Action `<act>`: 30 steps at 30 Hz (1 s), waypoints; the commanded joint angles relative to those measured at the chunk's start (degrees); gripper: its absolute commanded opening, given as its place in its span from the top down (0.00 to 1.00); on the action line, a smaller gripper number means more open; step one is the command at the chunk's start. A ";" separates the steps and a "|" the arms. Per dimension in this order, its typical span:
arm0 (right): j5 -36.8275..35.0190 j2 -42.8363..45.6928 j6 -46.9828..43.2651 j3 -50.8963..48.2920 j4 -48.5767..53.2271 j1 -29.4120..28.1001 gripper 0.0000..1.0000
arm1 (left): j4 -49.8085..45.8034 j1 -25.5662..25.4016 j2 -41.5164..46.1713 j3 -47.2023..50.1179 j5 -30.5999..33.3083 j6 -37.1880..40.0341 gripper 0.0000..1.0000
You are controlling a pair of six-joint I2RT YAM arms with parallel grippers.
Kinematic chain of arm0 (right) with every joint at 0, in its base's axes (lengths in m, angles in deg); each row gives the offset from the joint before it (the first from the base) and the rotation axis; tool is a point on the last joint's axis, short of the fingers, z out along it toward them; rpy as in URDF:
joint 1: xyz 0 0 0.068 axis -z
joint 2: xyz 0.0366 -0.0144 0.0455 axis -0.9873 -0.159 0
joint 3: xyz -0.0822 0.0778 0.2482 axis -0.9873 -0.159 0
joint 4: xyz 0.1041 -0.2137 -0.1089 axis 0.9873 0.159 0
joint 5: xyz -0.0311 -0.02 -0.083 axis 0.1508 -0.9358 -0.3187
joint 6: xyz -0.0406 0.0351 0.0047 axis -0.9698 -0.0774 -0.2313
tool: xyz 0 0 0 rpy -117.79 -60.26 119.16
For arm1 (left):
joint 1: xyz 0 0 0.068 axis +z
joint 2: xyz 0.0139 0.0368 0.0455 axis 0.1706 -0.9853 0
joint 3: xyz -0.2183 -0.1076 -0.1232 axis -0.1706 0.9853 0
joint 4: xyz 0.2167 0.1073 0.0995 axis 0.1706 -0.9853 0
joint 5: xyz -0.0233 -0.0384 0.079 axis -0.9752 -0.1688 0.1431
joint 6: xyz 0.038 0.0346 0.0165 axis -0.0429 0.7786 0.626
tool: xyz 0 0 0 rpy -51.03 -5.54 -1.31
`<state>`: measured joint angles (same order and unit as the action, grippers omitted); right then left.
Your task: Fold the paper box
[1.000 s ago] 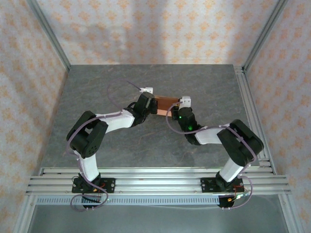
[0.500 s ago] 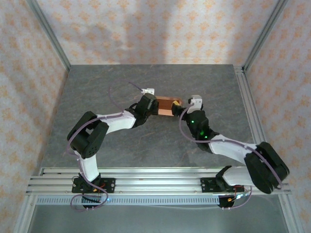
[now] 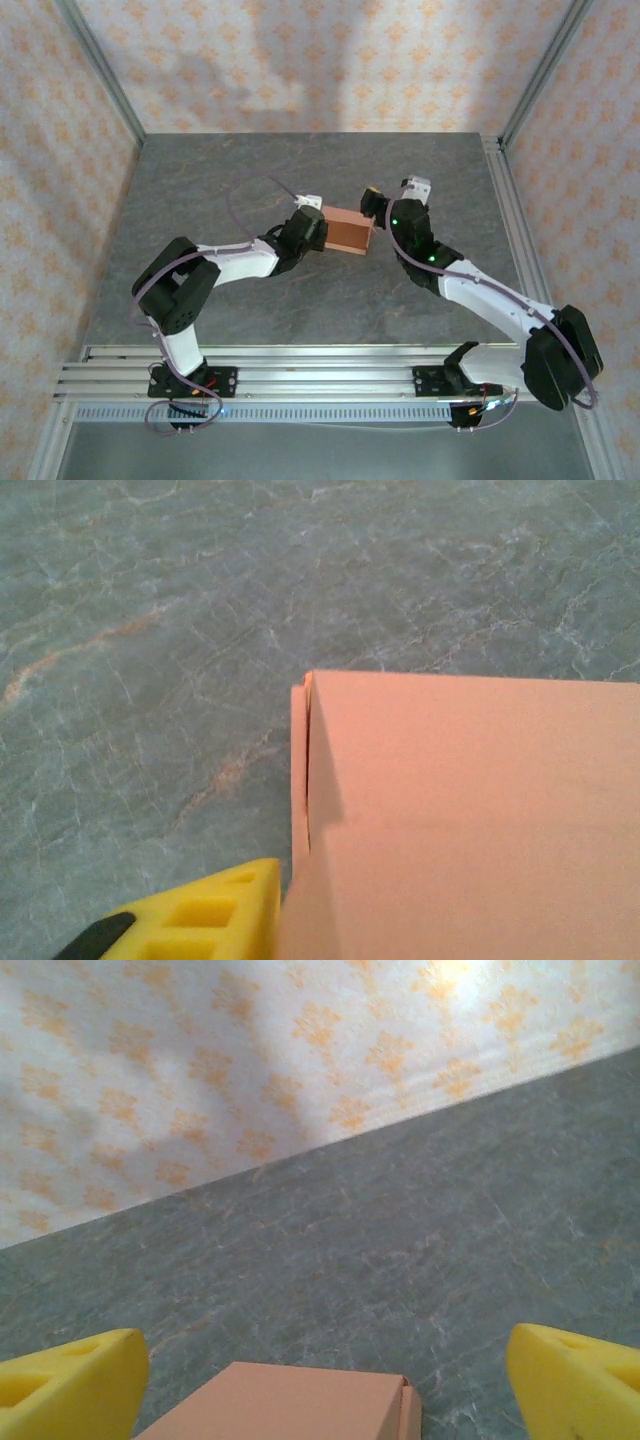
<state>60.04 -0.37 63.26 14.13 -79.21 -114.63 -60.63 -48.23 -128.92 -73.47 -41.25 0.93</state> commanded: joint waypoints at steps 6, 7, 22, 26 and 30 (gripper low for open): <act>7.22 -7.24 6.43 5.59 9.92 3.70 0.08 | 1.33 -0.83 10.79 7.53 -1.54 2.07 0.09; 7.65 -8.22 6.70 6.07 10.42 3.93 0.08 | 1.11 -0.87 12.36 8.43 -2.06 2.23 0.01; 24.53 -23.07 0.81 14.08 19.24 6.53 0.15 | -12.32 9.16 20.24 1.90 -16.50 -10.22 0.00; 25.44 -25.29 -1.37 14.46 20.82 6.53 0.21 | -20.89 13.76 14.90 -4.58 -20.20 -13.30 0.00; 25.05 -26.04 -2.64 14.86 22.42 6.53 0.29 | -26.47 15.08 7.84 -10.40 -23.74 -12.63 0.00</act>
<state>84.74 -25.99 62.72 27.26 -60.11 -108.42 -78.86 -33.33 -117.58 -81.16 -60.17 -9.98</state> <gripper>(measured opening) 0.716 0.998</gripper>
